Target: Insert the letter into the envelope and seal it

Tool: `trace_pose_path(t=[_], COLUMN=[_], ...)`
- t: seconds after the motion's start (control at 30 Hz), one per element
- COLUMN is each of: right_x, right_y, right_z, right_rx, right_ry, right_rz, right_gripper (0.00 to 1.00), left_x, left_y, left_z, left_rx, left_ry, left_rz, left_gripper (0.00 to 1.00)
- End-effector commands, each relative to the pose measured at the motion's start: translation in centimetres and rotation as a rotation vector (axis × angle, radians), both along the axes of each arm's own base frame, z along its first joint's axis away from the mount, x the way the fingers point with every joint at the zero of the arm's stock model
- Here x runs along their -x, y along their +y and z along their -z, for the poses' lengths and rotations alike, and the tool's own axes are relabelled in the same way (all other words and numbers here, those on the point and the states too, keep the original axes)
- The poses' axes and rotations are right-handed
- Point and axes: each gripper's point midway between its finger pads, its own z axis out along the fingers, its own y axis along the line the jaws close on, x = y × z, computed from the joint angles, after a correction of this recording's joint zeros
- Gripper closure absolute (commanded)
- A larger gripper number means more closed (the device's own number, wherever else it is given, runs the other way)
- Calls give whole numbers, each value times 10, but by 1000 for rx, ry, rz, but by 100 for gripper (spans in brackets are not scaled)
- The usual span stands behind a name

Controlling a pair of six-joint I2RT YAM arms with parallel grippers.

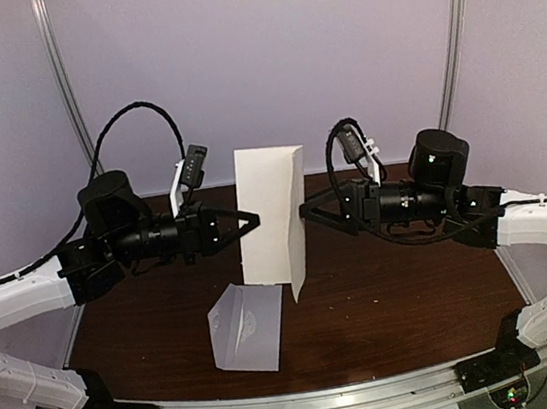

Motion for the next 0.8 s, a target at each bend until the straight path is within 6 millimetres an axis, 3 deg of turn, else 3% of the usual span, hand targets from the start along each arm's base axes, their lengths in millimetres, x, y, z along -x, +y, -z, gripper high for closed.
trace_pose_path(t=[0.0,0.47,0.63,0.67,0.77], right_x=[5,10,10,9,8], right_y=[7,23,23,22,18], right_z=[-18,-21,-20,-19,-19], right_rx=[-66,-81,-78,-75,-61], right_ry=[-36,-31,-29,-32,-42], right_rz=[-33,-76,-72,-65,-38], right_gripper=[47,74,100,100,100], left_x=[5,8,5,4,1], left_y=[0,-3,-2,0,4], left_z=[-13,-8,-9,-11,-13], left_rx=[52,46,46,47,40], left_ry=[-38,-34,-35,-37,-47], left_rz=[42,66,46,35,-3], left_gripper=[100,100,100,94,66])
